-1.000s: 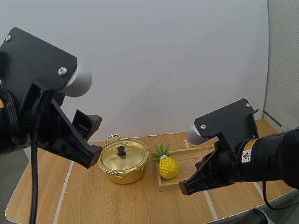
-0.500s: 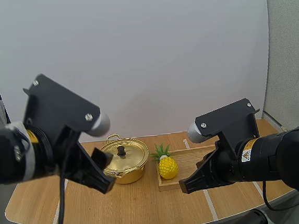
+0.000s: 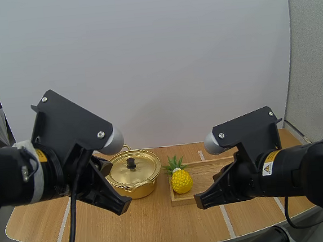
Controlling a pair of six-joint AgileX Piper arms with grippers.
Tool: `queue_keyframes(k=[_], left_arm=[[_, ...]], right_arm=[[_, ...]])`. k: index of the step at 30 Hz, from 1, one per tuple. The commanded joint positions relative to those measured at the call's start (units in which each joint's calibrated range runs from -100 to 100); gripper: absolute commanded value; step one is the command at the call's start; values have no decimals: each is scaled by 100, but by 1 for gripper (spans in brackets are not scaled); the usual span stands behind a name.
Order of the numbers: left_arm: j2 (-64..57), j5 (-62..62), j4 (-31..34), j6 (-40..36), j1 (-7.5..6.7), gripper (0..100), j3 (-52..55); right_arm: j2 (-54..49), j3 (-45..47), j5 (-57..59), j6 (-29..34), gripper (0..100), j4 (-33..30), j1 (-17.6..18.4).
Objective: Open the pot, put the grape inside, and close it
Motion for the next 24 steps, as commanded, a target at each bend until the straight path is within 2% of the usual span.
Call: queue_keyframes(k=[1,5,11,17,20,24], left_arm=[[-262,-110,-156,-26,-19,0,207],[-577,-847,-156,-36,-19,0,437],[-1111,-2399,-59,-846,-2,0,814],[-1557,-2749,-77,-931,162,0,804],[-1557,-2982,20,-1163,299,0,803],[-1557,-3607,33,-1533,408,0,815]], right_arm=[[-242,-8,-25,-17,0,7,-41],[-475,-8,-209,-17,0,-35,-41],[-672,-8,-725,-17,0,-35,-51],[-741,-25,-1236,-17,0,-47,-226],[-741,-68,-1625,21,0,-32,-357],[-741,-80,-2600,21,0,-32,-443]])
